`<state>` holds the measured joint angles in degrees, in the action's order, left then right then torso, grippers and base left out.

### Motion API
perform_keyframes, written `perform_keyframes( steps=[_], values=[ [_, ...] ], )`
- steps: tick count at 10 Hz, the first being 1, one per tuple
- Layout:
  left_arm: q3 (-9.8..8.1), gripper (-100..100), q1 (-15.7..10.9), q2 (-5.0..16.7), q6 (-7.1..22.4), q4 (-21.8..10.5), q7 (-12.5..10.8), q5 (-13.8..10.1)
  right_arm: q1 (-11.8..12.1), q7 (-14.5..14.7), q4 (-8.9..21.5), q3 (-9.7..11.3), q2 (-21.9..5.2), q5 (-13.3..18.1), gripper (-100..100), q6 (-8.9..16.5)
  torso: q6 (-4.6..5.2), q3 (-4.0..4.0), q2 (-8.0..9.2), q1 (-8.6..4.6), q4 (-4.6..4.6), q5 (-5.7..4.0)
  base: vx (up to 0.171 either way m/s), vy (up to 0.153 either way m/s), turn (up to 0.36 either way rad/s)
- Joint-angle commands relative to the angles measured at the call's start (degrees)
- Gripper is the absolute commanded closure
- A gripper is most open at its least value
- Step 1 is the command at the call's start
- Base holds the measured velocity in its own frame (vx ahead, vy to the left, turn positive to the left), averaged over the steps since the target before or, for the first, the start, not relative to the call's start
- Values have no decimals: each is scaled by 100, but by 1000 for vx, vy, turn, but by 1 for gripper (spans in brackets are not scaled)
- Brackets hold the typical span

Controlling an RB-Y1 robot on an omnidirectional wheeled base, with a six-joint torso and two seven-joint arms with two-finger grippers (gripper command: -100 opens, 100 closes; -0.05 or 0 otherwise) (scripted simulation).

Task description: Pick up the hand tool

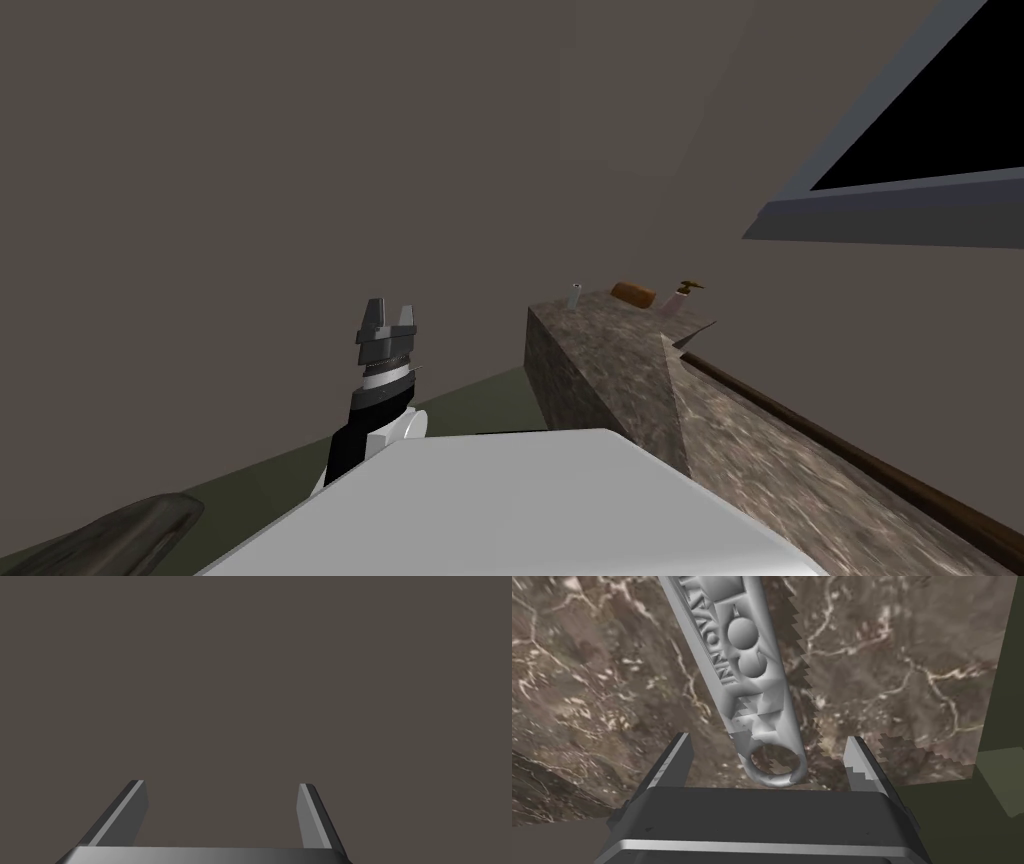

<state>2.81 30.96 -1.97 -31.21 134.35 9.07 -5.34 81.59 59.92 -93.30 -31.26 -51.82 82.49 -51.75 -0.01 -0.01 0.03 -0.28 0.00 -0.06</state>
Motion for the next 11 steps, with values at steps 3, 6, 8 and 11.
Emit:
perform_keyframes(
  steps=[3, 6, 8, 11],
  values=[
    [0, 0, 0, 0, 0, 0, 0, 0, -74, 309, 133, 85, -221, 462, -100, -78, 0, -7, -13, -1, -3, -1, 83, -91, 41],
    [1, 0, 0, -1, 0, 0, 0, 0, -168, 266, 202, 243, -128, 459, -100, 39, 2, 8, 13, 31, 3, 7, 15, -19, 28],
    [1, 0, -1, -1, 0, 0, 0, 0, -287, 264, 305, 422, -79, 526, -100, 142, 2, 12, 20, 34, 5, 7, 1, -9, 53],
    [1, 0, 0, -1, 0, 0, 0, 0, -282, 297, 330, 392, -91, 504, 100, 110, -1, 13, 21, 39, 8, 8, 0, 0, 4]
  ],
)
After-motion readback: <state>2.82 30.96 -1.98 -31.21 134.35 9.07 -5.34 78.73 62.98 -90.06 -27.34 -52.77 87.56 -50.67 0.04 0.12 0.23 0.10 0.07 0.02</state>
